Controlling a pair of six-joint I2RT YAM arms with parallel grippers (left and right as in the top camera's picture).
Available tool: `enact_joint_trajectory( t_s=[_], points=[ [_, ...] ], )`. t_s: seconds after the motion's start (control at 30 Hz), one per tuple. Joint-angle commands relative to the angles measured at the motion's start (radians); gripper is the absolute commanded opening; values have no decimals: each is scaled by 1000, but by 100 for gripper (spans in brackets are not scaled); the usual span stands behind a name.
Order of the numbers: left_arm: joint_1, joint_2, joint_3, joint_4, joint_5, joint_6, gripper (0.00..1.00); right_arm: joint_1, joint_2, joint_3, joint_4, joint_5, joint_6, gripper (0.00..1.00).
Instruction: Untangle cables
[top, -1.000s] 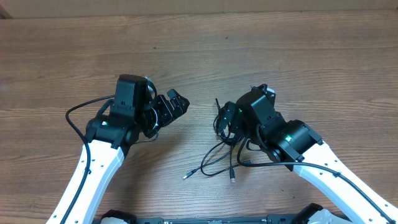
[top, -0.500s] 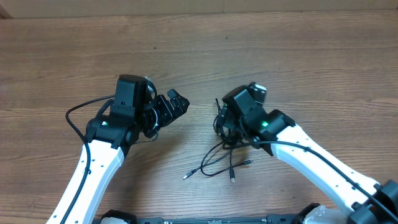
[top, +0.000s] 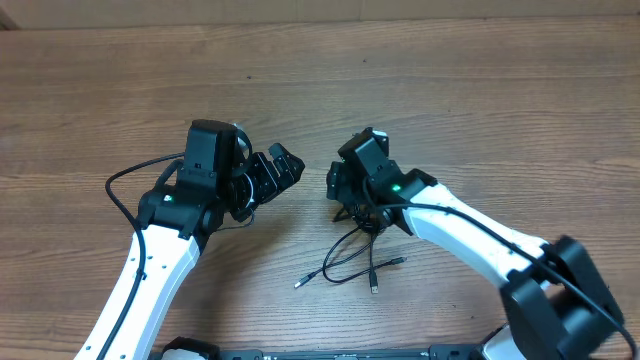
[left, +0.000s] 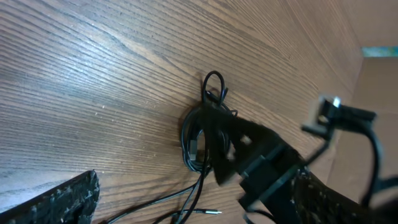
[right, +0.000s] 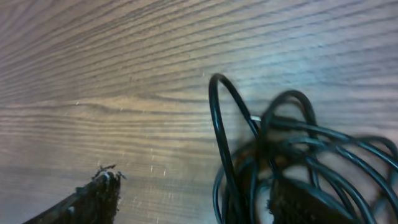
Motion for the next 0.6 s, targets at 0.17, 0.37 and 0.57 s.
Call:
enact_joint_trajectory(
  t_s=[0.17,0.37,0.57],
  points=[
    [-3,-18,10,1,-13,23,99,-3,112,9,23,1,-53,43],
    [-3,-18,10,1,-13,23,99,-5,99,55,3,-141,-53,4],
    [-3,-18,10,1,-13,23,99,-23,-8,141,-151,-198,-53,4]
  ],
)
